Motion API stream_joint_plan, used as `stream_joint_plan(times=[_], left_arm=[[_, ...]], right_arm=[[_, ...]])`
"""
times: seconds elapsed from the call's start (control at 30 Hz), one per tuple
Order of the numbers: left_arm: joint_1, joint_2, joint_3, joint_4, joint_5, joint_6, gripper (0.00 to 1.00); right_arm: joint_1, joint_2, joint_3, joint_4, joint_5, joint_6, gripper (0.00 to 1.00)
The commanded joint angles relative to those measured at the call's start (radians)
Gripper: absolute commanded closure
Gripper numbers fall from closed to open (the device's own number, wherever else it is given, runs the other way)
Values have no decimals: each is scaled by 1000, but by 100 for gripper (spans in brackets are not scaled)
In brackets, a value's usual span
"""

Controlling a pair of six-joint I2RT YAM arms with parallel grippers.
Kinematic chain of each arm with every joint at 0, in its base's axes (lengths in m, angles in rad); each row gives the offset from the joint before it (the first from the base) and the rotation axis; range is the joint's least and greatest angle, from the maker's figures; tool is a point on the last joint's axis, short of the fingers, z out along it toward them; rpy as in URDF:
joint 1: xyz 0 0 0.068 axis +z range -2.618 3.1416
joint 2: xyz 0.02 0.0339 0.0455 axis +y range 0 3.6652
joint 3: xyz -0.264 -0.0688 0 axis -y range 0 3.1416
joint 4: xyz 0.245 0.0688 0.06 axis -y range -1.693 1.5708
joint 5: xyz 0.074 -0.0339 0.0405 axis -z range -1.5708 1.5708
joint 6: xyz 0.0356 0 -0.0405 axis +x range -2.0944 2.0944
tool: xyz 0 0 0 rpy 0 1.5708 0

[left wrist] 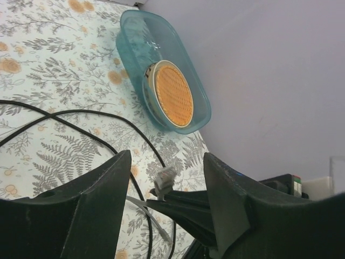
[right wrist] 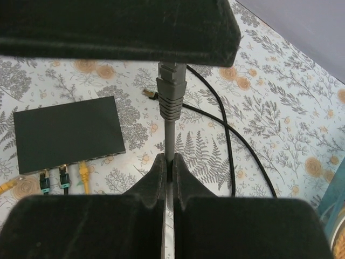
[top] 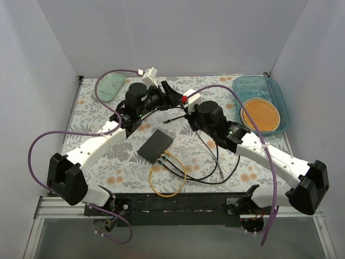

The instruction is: Insert the plug into the switch port

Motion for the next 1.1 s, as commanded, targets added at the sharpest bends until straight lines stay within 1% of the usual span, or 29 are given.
stream_joint_plan(times=[0.0,0.17,0.2,0.3,0.37,0.43,0.47,0.5,0.57,0.63,0.67,0.7,0.73,0.77,0.8,0.83,0.87,0.9,0.97,1.0,1.03,1.07], left_arm=[[-30,-25,42,-35,-33,36,45],[-62,-18,42,-49,-82,65,48],[-66,-15,43,-84,-93,68,49],[-77,-4,40,-90,-133,66,57],[-82,-15,19,-60,-159,39,64],[-85,-22,-16,14,-167,24,74],[-86,-24,-21,33,-167,16,91],[-86,-16,-21,51,-168,7,100],[-86,-10,-20,71,-149,10,100],[-86,-10,-27,88,-135,23,100],[-86,-18,-49,108,-130,31,100],[-85,-37,-65,125,-132,55,100],[-86,-51,-88,143,-130,68,100],[-86,-67,-134,187,-130,86,100],[-86,-82,-162,207,-127,121,100],[-86,-120,-188,227,-125,141,100],[-85,-140,-249,276,-121,157,100],[-83,-166,-276,298,-121,174,100],[-77,-235,-329,345,-135,197,100],[-76,-255,-367,356,-129,204,100],[-71,-286,-380,367,-119,214,100],[-65,-292,-383,369,-98,226,100]], right_arm=[[6,14,59,-5,84,18,99],[7,16,65,-2,99,40,99],[7,17,67,-3,93,43,99],[12,20,72,-3,93,48,99],[15,20,69,-8,96,45,99],[17,14,58,0,95,46,99],[17,8,49,3,92,48,99],[18,3,44,5,81,48,99],[18,-4,26,14,58,32,97],[17,-13,16,29,34,3,80],[17,-18,13,29,40,-24,68],[9,-24,12,31,37,-37,50],[3,-36,15,29,26,-49,43],[-6,-44,18,28,-18,-55,36],[-34,-53,21,31,-60,-61,26],[-55,-75,22,35,-110,-60,22],[-83,-85,21,40,-170,-55,20],[-147,-95,21,57,-330,-29,18],[-235,-110,6,90,-524,20,16],[-315,-109,0,144,-728,76,16],[-344,-99,-17,162,-819,112,16],[-361,-90,-25,213,-955,135,16]])
